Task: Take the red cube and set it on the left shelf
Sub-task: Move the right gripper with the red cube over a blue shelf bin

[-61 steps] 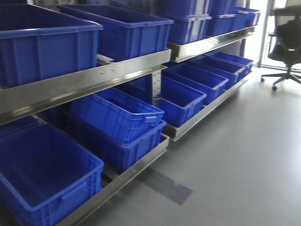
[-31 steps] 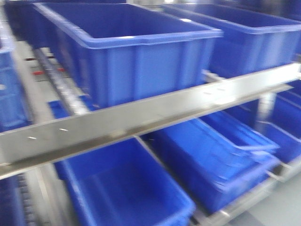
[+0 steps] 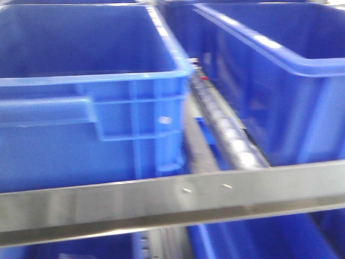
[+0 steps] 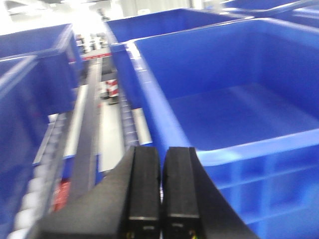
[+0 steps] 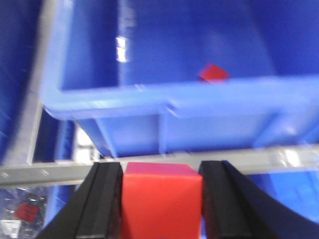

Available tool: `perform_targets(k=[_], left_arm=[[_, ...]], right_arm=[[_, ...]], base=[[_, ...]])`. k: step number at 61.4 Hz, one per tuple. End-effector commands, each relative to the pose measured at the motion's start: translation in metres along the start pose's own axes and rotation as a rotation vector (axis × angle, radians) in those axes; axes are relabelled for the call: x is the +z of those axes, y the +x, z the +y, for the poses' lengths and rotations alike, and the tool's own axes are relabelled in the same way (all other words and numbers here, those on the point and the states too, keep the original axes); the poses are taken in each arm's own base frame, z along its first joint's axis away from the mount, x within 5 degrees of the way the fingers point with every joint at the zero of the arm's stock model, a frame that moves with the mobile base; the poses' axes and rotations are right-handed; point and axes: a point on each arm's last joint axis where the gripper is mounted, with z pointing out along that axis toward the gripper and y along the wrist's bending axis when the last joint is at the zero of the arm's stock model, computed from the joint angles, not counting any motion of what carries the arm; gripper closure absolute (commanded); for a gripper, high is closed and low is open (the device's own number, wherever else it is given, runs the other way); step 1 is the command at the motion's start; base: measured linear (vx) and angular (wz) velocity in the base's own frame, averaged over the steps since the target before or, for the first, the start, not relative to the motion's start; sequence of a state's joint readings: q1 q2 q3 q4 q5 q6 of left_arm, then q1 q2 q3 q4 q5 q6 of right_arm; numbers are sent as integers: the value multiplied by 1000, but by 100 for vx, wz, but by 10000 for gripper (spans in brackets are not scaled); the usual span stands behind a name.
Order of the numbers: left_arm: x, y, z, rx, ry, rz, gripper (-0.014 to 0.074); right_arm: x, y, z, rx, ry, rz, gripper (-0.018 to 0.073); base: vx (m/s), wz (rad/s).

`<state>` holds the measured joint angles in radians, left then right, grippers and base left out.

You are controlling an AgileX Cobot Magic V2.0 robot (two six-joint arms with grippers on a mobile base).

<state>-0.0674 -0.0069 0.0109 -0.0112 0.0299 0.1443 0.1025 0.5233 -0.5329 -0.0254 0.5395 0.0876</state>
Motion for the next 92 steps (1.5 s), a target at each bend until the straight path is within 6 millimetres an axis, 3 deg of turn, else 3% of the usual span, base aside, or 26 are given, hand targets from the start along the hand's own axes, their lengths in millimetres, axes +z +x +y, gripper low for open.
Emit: perform_targets(k=[1,41,92], left_arm=[[1,0,0,-4,-9,-60,491],[1,0,0,-4,-9,-60,491],[1,0,0,-4,-9,-60,491]], right_arm=[[-4,-15,1,-6,-7,-103,506],[-4,-15,1,-6,-7,-103,506],[-4,-15,1,-6,-7,-103,506]], base=[[16,-2],[4,19],[0,-2]])
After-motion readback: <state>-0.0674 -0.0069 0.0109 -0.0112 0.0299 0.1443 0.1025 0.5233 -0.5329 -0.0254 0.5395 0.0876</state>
